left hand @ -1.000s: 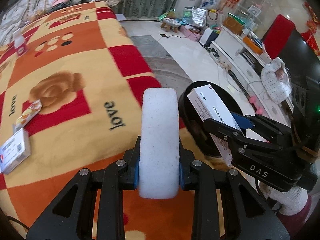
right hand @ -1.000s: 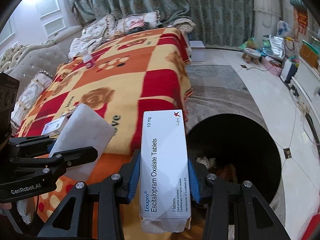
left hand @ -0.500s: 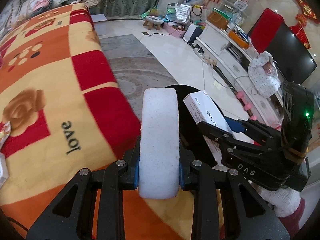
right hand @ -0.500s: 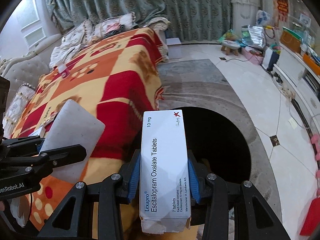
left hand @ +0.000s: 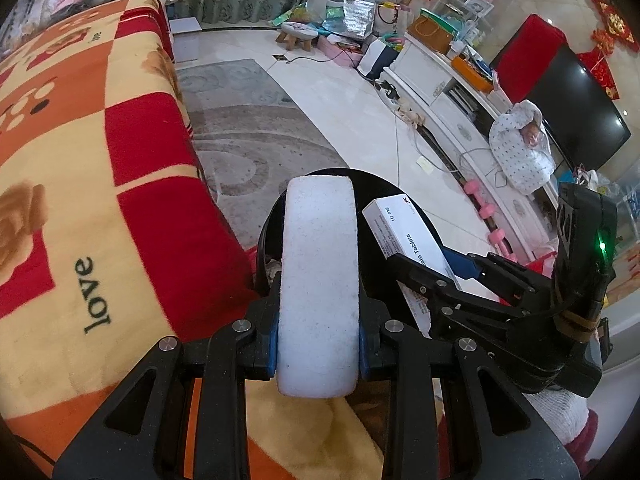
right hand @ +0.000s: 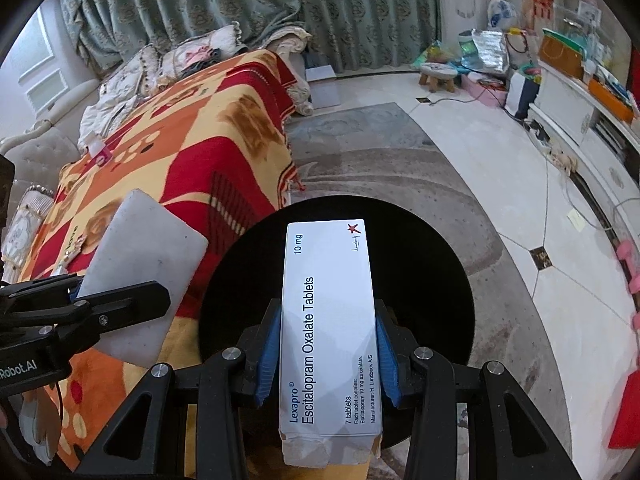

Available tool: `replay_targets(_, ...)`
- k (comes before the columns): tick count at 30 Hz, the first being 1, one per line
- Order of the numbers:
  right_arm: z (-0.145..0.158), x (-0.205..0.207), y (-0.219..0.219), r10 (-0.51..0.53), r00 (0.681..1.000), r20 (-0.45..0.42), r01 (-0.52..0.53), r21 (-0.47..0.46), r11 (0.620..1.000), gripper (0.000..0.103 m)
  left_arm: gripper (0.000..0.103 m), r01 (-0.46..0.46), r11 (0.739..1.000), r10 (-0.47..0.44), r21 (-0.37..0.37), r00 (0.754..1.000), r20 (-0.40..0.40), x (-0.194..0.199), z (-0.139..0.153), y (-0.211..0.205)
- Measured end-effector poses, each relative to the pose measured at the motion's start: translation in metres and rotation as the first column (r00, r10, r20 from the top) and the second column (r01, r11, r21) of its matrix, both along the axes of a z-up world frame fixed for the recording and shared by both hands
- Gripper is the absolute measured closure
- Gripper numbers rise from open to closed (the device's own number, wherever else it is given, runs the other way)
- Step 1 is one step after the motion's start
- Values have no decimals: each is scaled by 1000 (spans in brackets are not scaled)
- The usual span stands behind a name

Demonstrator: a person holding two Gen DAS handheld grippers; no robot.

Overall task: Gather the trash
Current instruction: 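Open both tools to drop sponge and box into the bin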

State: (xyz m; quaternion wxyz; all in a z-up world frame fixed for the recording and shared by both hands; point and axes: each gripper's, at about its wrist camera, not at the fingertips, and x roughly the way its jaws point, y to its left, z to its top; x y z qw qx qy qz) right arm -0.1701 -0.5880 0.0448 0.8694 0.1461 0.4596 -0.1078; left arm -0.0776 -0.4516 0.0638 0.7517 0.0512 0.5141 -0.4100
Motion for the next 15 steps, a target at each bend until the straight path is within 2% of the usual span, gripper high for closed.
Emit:
replay_targets(13,-10,2,-10,-29,999,-19,29,14,999,62,75,29,999,-30,-34,999,-17,-4,-1,-8)
replay_targets(15,-11,1,-11,-38,999,-25,38,14,999,62,66,36,999,-37,-38,999,-25,-4,-2,-9)
